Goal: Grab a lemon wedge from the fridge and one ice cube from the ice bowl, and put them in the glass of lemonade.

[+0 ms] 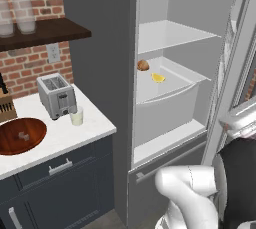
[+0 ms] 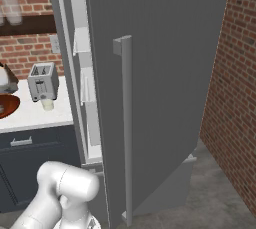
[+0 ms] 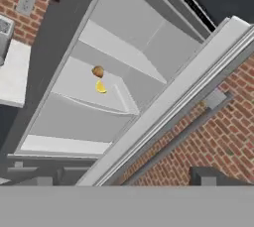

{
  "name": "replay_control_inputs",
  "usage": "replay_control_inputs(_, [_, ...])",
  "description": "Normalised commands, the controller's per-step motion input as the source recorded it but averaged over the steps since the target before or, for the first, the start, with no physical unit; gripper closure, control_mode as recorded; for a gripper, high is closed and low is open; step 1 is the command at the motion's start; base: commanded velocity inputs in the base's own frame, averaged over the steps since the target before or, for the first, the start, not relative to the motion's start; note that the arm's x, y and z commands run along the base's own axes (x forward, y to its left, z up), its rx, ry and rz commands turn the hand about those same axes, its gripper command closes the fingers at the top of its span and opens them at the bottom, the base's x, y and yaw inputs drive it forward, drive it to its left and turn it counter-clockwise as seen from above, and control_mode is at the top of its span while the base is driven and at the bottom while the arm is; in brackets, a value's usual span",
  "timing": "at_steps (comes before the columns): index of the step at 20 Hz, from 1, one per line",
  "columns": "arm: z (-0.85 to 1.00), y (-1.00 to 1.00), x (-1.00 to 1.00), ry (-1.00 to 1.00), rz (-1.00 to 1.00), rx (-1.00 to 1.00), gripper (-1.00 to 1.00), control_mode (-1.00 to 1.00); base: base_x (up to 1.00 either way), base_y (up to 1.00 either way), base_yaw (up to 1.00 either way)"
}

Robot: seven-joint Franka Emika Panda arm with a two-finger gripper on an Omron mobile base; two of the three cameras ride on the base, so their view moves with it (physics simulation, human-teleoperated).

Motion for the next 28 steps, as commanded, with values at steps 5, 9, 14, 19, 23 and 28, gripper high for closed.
replay_control_inputs(5, [0.07,0.93,1.0,0.48,-0.14,-0.48,-1.0,-1.0,0.0,0.0,0.0])
replay_control_inputs(9, [-0.05,0.56,0.85,0.36,-0.06,-0.37,-1.0,-1.0,0.0,0.0,0.0])
replay_control_inputs(14, [-0.61,-0.08,0.59,0.0,0.0,-0.12,-1.0,-1.0,0.0,0.0,0.0])
replay_control_inputs(19, [-0.33,-0.34,0.69,-0.06,0.0,-0.08,-1.0,-1.0,0.0,0.0,0.0])
replay_control_inputs(23, [-0.02,-0.45,0.77,0.0,0.0,-0.13,-1.0,-1.0,0.0,0.0,0.0])
replay_control_inputs(28, [-0.02,-0.34,0.75,0.0,-0.02,-0.17,-1.0,-1.0,0.0,0.0,0.0])
